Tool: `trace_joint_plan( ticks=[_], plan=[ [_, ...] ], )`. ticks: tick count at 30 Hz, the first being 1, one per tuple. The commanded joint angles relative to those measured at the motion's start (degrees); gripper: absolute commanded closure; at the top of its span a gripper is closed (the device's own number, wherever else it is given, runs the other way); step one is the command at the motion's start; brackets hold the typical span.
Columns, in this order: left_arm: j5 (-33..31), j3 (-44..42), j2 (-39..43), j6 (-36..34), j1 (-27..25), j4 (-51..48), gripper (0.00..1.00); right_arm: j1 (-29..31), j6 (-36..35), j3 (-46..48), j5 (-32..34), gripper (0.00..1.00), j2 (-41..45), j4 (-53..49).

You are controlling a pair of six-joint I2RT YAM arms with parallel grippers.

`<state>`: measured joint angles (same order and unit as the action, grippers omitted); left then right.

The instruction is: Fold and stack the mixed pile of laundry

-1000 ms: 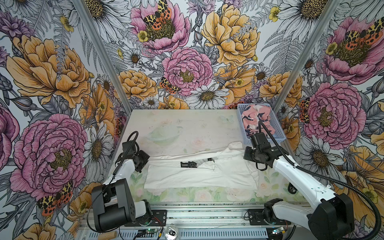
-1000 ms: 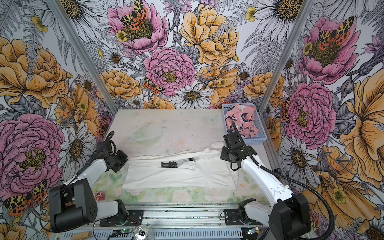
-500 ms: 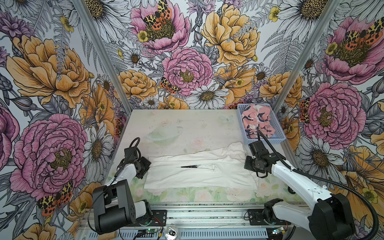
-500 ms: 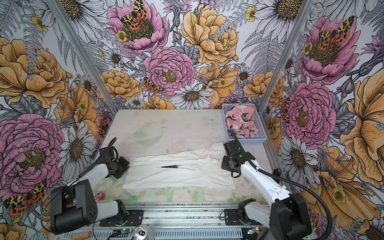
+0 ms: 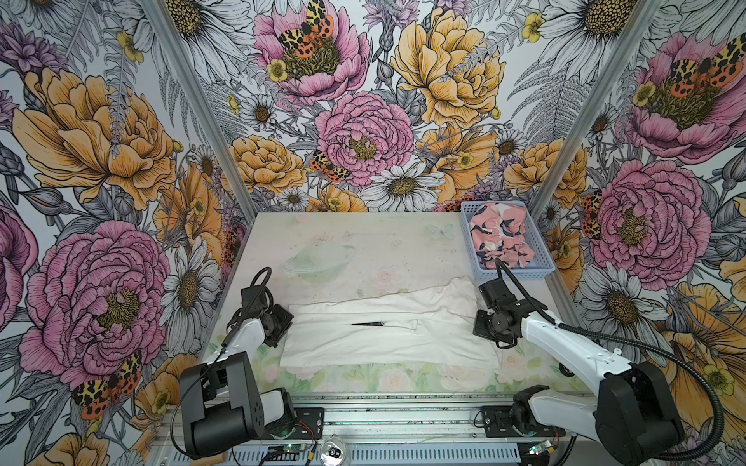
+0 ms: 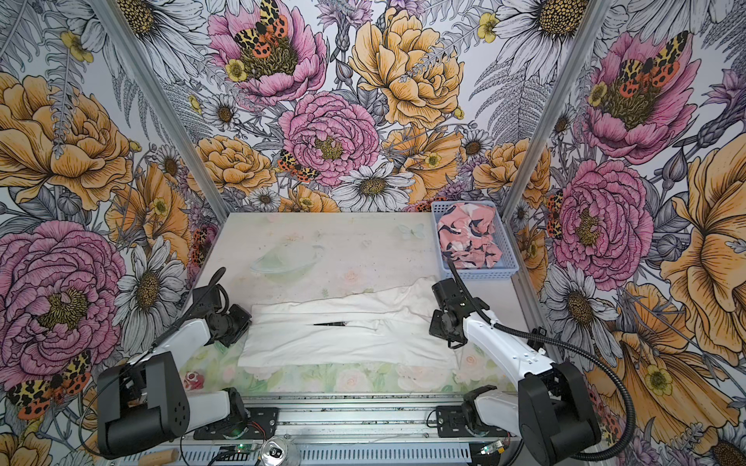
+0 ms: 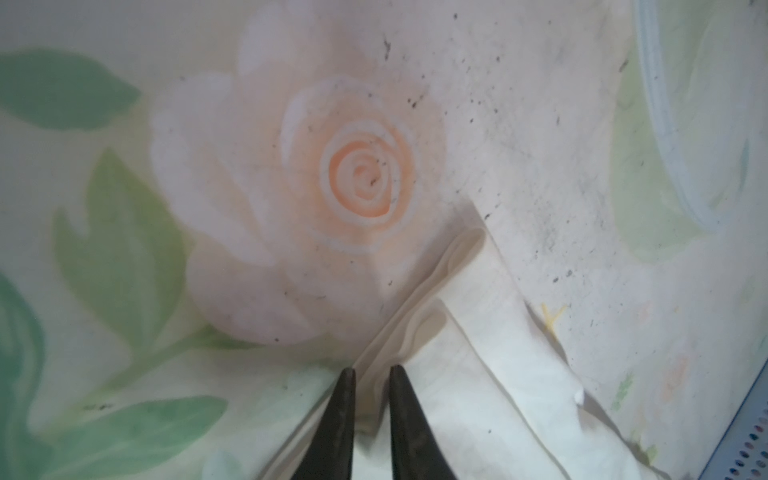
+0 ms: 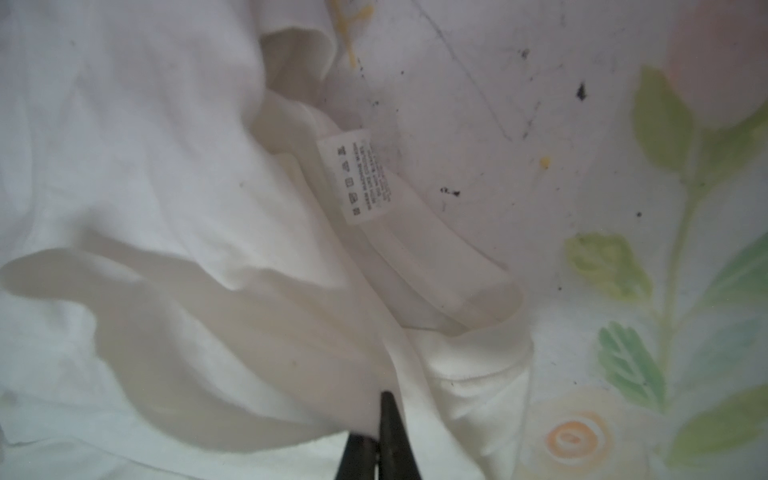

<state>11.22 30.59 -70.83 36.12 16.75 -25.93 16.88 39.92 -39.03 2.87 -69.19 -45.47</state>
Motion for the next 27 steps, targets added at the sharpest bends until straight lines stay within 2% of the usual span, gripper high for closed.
trace_joint_plan(
  ticks=[1,3,7,11,14,19,27],
  plan=[
    [-1.07,0.26,4.53,0.24,0.16,-2.51,0.77,0.11,0.64,0.36,-0.63,0.8,0.94,0.14],
    [-1.38,0.8,7.2,0.36,-0.02,-3.76,0.75,0.9,0.91,-0.51,-0.6,0.72,2.54,-0.75],
    [-1.04,2.46,8.4,0.19,-0.74,-4.92,0.73,3.5,0.19,-4.47,0.42,0.63,3.55,-2.82],
    [-0.54,5.04,3.5,-0.68,-2.92,-4.72,0.71,6.9,-3.21,-11.32,1.74,0.55,-1.17,-2.69],
    [-0.57,7.09,-0.69,-1.03,-4.86,-4.22,0.7,8.02,-6.08,-15.44,-0.55,0.5,-6.92,-0.72],
    [-1.36,10.31,-5.9,-1.27,-8.55,-2.58,0.69,8.43,-9.01,-16.8,-5.69,0.5,-14.26,7.84],
    [-1.76,12.06,-12.85,-2.2,-10.9,-1.85,0.69,8.59,-11.53,-20.02,-7.35,0.5,-23.69,13.63]
  ],
)
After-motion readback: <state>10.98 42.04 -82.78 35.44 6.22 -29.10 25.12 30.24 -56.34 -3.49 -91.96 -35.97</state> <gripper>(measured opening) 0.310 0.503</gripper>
